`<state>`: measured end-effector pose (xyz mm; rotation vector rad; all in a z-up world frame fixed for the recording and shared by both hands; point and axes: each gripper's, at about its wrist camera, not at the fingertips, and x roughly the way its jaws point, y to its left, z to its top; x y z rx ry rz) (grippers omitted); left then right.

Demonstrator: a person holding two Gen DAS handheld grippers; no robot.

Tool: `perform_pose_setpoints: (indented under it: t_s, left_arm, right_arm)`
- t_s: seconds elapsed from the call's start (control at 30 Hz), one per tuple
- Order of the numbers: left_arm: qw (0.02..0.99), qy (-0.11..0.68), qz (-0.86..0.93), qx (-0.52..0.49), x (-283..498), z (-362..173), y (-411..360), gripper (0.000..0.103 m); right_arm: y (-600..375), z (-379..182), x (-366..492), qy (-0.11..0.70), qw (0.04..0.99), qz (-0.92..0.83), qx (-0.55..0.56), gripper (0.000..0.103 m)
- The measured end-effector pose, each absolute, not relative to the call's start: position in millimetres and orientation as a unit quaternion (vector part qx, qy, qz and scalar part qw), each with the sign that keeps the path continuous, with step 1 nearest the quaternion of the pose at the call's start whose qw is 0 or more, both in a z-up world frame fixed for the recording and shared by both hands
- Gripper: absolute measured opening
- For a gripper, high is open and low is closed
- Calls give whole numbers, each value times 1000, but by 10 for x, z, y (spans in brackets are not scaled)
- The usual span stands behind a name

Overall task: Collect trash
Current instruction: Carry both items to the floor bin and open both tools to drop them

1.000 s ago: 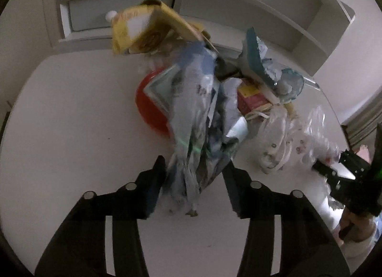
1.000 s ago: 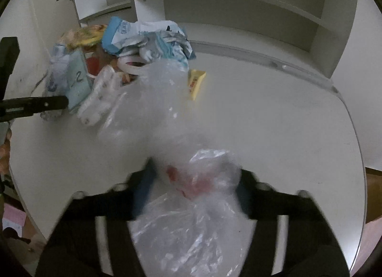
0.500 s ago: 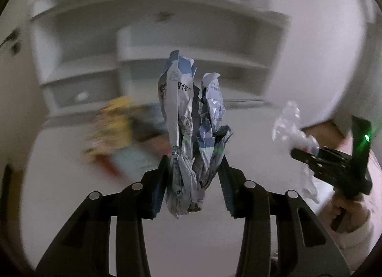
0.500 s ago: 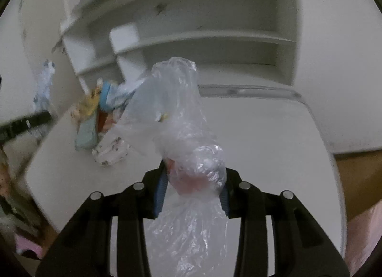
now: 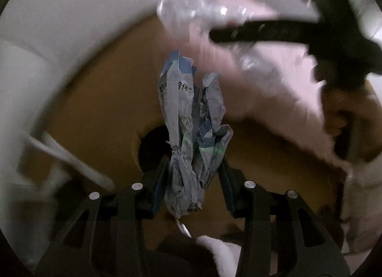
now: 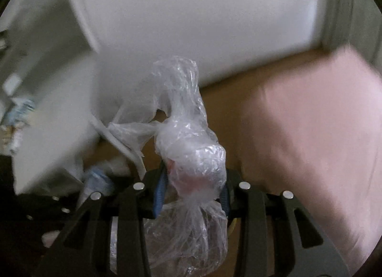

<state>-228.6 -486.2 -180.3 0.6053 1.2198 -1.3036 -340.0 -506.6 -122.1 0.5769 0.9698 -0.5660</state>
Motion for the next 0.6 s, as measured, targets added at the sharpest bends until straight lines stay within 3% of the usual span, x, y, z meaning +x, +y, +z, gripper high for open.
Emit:
perform_pose_setpoints:
  t_s: [0.17,0.27,0.43,0.5,0.53,0.57,0.6]
  left_arm:
    - [541,629,-472,298,-1941,-3224,-5288,40]
    - [535,658,-446,287,-1888,-3498,-5314,40]
    - [537,659,-455,264,-1887,-3558,-5279,41]
    - [549,652,-457,253,-1848,-3531,-5323,62]
    - [555,647,-458,252,-1834,-3526,-5341,94]
    - [565,635,-463,252,-1836,-3501,-5340,97]
    - [573,618,-474,257,-1867,-3450,-5331,97]
  right_arm:
    - [-5363,-2783,-3360,543,705,-233,391,37]
    - [-5434,-3269,-3235,562,670,-230,427,37]
    - [-5540,-3464,-3142,551,651,-231,468,39]
    - [-5619,-3449,-3169,536,649,-236,485,62]
    - [-5706,-3436,-3190,530,651,-238,489,86]
    - [-5714,-3396,-3262,521,657,-243,488,93]
    - [-5719,-3374,-3265,518,660,-248,484,93]
